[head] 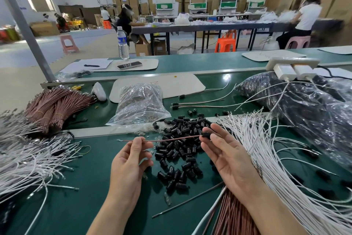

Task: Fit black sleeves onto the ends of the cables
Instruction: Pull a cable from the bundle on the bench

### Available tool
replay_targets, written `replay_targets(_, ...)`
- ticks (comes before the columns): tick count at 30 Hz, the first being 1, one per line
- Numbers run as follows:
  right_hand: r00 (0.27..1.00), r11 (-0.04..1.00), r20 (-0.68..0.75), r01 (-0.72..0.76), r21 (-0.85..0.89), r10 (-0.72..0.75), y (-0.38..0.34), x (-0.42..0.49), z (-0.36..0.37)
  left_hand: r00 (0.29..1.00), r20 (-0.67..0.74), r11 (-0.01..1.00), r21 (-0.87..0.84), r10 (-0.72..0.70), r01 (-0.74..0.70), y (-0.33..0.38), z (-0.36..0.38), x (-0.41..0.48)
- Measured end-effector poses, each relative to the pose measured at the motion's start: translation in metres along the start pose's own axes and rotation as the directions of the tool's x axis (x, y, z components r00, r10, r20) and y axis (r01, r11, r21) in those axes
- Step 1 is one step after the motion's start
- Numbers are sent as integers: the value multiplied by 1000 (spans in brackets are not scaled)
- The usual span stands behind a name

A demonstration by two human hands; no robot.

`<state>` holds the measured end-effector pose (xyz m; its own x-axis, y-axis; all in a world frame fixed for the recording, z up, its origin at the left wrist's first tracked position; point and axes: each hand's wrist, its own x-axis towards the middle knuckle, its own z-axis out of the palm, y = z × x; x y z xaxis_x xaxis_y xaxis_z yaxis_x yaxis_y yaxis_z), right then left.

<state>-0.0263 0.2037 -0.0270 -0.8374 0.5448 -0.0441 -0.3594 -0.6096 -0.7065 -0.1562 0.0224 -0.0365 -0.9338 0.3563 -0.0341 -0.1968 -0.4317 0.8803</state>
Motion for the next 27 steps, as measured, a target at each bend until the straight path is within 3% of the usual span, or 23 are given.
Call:
replay_targets(7, 1000, 1000, 0, -22, -23, 22, 2, 1, -1, 999, 46, 1000, 3, -9, 9, 0, -1, 0)
replay_targets(15, 998, 997, 32, -59, 42, 58, 1, -1, 0, 990, 139, 988, 147, 29, -50, -4, 1, -6)
replay_targets(20, 999, 999, 15, -45, 28, 45, 0, 0, -1, 996, 51, 985, 153, 72, -79, -4, 0, -3)
replay_targets(27, 999, 999, 2, -36, -1, 36, 1, -2, 3, 990, 122, 973, 210, 70, -95, -4, 0, -6)
